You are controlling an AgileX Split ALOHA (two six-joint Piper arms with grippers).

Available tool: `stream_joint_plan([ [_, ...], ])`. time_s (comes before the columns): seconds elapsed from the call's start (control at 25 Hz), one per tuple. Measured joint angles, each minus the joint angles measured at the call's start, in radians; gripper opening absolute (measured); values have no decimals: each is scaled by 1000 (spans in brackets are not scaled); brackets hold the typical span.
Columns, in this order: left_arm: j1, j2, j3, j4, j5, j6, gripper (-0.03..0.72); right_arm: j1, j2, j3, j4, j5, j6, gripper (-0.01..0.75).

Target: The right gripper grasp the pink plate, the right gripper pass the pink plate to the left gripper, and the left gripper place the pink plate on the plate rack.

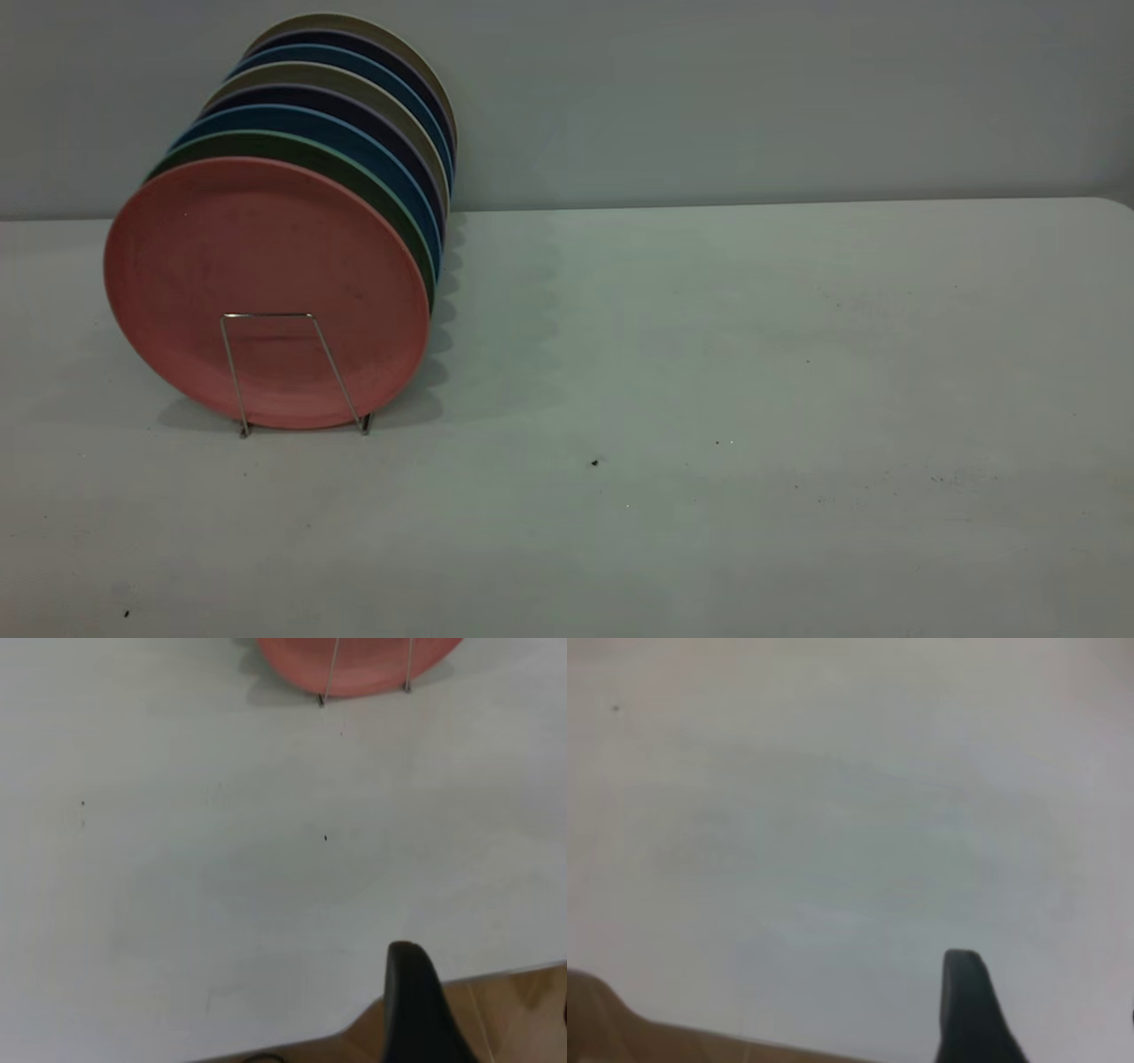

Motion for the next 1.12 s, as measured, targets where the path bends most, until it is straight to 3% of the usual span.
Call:
stream_joint_plan([
  [0.6, -152, -4, 0, 96, -8, -120, 425, 0, 0, 9, 3, -2, 0, 444],
  [1.12, -160, -4, 2, 98, -8, -122, 425, 0, 0, 9, 3, -2, -1, 444],
])
